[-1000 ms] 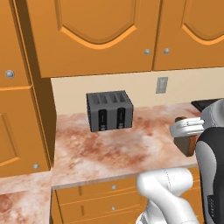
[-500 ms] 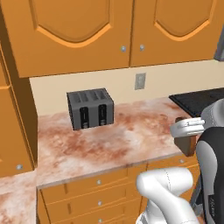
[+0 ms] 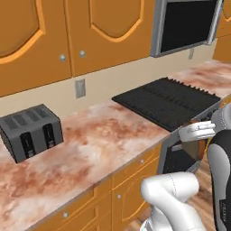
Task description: Start the toaster. Once the lever pops up, take the bread to the plate on the dining counter.
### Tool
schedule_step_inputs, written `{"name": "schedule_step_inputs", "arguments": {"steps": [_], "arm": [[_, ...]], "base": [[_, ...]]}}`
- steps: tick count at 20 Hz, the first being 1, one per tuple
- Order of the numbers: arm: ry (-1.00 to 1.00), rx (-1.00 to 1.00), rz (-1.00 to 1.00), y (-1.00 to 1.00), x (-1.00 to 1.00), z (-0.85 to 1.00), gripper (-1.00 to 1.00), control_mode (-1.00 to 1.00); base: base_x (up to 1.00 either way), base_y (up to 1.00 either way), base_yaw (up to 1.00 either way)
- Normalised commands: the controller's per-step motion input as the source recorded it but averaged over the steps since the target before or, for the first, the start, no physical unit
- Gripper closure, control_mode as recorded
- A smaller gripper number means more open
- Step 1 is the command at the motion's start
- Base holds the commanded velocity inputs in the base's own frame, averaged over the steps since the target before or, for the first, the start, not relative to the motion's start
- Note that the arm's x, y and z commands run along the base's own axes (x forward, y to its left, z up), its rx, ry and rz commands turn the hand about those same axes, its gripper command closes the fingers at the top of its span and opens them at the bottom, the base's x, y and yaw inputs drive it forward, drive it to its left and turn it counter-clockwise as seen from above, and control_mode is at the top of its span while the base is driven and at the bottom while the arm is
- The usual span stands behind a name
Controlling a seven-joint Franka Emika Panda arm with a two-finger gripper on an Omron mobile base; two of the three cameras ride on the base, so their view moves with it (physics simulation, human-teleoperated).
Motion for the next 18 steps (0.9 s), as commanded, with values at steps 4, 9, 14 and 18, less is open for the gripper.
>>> {"name": "schedule_step_inputs", "arguments": {"steps": [4,9,14,18], "arm": [[0.00,0.00,0.00,0.00,0.00,0.00,1.00,1.00],[0.00,0.00,0.00,0.00,0.00,0.00,1.00,1.00],[0.00,0.00,0.00,0.00,0.00,0.00,1.00,1.00],[0.00,0.00,0.00,0.00,0.00,0.00,1.00,1.00]], "base": [[0.00,-0.45,-0.73],[0.00,-0.45,-0.75],[0.00,-0.42,-0.74],[0.00,-0.52,-0.72]]}}
